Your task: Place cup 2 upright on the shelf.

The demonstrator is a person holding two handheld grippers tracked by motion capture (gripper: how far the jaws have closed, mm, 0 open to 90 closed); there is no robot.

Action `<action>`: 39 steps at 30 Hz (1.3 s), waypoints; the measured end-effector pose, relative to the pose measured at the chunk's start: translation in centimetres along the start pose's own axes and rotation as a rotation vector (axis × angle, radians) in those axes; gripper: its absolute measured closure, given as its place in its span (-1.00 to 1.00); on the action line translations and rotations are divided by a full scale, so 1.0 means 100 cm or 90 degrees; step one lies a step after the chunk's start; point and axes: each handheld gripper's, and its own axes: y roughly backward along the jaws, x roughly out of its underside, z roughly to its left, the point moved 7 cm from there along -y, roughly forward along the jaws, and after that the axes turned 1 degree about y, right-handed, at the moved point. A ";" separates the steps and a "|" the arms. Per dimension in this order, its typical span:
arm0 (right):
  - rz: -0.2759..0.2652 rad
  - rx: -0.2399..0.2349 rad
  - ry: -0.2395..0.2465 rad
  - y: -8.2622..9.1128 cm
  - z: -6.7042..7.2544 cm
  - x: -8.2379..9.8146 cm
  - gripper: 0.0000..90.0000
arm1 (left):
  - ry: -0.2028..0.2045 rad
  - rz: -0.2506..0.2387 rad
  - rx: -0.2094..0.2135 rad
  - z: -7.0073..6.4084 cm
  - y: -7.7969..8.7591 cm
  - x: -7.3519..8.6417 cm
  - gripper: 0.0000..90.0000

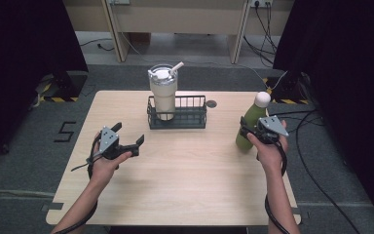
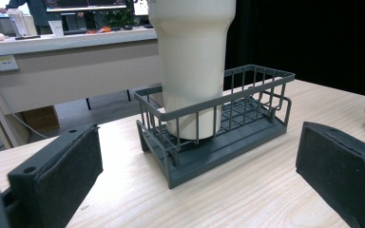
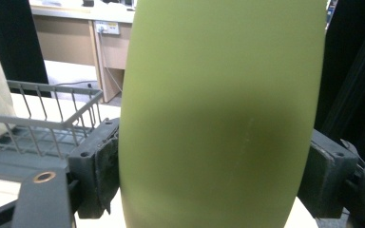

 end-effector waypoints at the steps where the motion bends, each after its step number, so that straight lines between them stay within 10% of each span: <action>1: -0.002 -0.002 0.001 0.000 0.001 -0.002 -0.51 | 0.000 0.001 0.000 0.000 0.000 0.000 -0.98; 39: -0.034 -0.035 -0.005 -0.008 0.032 -0.037 -0.51 | 0.018 -0.001 -0.014 0.003 0.002 -0.001 -0.94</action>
